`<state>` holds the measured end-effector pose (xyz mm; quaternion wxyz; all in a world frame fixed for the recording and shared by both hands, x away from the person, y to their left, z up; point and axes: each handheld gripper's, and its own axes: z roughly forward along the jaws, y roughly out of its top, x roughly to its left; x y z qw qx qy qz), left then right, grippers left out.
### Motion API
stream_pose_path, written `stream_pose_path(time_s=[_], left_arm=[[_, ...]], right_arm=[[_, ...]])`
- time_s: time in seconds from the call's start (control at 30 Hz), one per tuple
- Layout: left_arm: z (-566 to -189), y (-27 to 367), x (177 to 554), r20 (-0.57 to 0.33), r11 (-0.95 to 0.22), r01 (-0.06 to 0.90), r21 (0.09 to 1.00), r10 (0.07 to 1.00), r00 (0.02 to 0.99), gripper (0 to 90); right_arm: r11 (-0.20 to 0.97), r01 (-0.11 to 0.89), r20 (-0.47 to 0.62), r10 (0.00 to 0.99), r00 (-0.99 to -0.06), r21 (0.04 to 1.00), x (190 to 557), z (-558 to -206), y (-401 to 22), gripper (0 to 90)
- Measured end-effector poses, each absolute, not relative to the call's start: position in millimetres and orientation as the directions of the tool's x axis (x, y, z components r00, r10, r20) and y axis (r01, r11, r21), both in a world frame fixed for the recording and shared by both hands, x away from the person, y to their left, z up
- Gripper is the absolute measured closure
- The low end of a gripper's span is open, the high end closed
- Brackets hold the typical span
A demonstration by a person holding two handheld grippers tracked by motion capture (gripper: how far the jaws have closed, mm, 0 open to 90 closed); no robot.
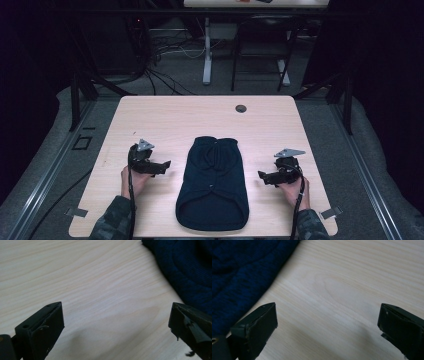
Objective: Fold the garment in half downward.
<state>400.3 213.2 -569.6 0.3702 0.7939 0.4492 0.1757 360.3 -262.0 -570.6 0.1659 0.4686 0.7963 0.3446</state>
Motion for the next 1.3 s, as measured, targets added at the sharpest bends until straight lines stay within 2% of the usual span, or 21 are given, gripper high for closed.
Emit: stream_pose_path(time_s=[0.23, 0.63, 1.13, 1.3], left_arm=[[-566, 203, 405, -0.058, -0.337, 0.576, 0.745, 0.826, 0.560, 0.0], [-562, 170, 434, -0.154, -0.332, 0.596, 0.731, 0.771, 0.618, 0.0], [-558, 135, 468, -0.172, -0.362, 0.611, 0.705, 0.748, 0.641, 0.2], [-562, 120, 480, -0.179, -0.379, 0.623, 0.685, 0.741, 0.647, 3.8]], right_arm=[[0.344, 0.619, 0.069, 0.836, -0.544, 0.706, 369, -558, -246, 1.1], [0.371, 0.618, 0.116, 0.788, -0.604, 0.693, 394, -545, -217, 0.0], [0.356, 0.661, 0.193, 0.771, -0.607, 0.660, 439, -547, -188, 0.0], [0.355, 0.686, 0.210, 0.775, -0.596, 0.635, 457, -548, -176, 4.5]])
